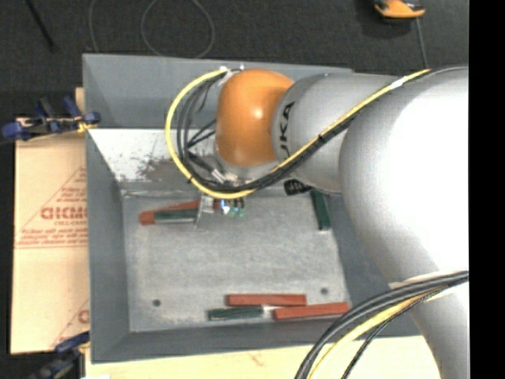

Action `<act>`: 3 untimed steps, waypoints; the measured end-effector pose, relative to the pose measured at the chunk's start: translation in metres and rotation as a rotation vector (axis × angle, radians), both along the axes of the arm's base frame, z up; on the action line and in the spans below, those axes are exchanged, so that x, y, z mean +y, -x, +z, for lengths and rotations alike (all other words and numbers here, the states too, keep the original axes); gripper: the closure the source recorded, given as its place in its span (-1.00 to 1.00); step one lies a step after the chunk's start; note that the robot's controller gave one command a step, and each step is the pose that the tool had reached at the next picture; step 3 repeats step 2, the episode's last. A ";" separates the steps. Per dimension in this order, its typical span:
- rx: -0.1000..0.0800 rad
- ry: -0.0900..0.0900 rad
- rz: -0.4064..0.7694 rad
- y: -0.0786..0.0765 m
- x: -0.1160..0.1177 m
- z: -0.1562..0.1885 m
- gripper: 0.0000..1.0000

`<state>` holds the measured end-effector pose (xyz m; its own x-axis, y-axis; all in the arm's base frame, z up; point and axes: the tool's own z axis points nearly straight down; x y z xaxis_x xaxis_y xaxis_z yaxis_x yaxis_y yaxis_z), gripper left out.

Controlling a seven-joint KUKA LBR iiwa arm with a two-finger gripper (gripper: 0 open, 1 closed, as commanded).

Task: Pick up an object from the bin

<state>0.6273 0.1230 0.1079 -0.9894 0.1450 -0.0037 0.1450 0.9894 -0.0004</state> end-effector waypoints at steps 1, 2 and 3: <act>-0.008 -0.002 0.038 0.002 0.021 0.084 1.00; -0.007 0.002 0.539 -0.012 0.003 0.143 1.00; -0.007 0.002 0.539 -0.012 0.003 0.143 1.00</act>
Offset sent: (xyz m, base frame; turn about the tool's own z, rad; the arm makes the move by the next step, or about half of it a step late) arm -0.0047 0.0216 0.0770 -0.0343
